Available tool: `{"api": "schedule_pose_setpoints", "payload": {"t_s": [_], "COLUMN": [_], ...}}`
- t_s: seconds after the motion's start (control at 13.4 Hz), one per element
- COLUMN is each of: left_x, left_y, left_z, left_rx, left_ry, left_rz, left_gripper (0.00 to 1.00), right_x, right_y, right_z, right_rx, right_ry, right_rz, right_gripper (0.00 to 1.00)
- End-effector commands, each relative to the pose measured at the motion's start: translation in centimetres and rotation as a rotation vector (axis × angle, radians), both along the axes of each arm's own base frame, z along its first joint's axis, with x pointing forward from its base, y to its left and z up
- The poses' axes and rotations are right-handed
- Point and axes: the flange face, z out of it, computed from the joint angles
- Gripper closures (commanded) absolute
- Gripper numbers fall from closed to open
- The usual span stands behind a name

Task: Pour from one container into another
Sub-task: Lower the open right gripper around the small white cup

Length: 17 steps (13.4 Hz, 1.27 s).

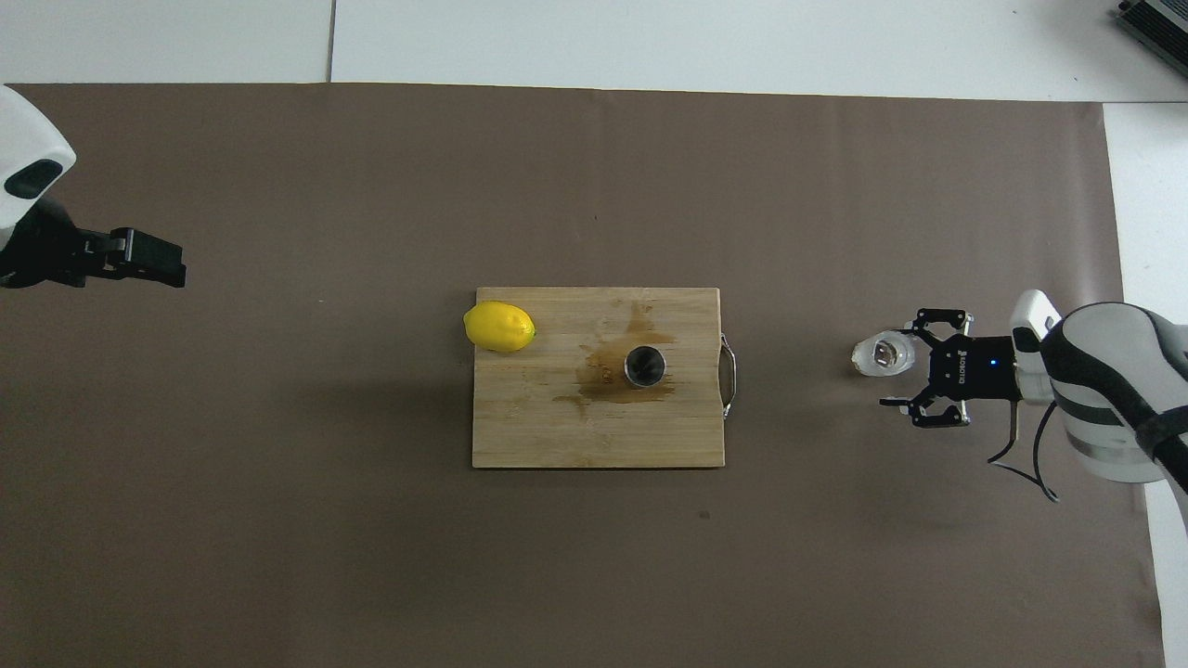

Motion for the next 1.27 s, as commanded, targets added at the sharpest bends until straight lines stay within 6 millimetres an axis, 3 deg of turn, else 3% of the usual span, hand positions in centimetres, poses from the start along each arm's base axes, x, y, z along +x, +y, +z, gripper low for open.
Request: {"api": "schedule_pose_setpoints", "payload": {"t_s": [0.0, 0.37, 0.52, 0.82, 0.97, 1.19], "left_x": [-0.42, -0.34, -0.36, -0.46, -0.57, -0.83], "left_y": [0.99, 1.33, 0.62, 1.23, 1.23, 1.21], "left_z": [0.04, 0.17, 0.17, 0.3, 0.31, 0.67], "left_rx": [0.02, 0.02, 0.017, 0.018, 0.018, 0.02], "left_ry": [-0.03, -0.046, -0.046, -0.045, -0.039, -0.039], "left_rz": [0.006, 0.018, 0.032, 0.044, 0.046, 0.038], "left_gripper": [0.0, 0.0, 0.0, 0.0, 0.0, 0.0], "right_x": [0.52, 0.75, 0.73, 0.83, 0.76, 0.93], "right_y": [0.18, 0.2, 0.35, 0.47, 0.4, 0.35], "right_z": [-0.22, -0.07, -0.08, 0.0, -0.05, 0.66], "right_rx": [0.027, 0.025, 0.03, 0.038, 0.04, 0.037], "right_ry": [-0.02, -0.031, -0.026, -0.027, -0.023, -0.032], "right_rz": [0.013, 0.019, 0.021, 0.011, 0.005, -0.003], "right_gripper": [0.0, 0.0, 0.26, 0.77, 0.9, 0.98]}}
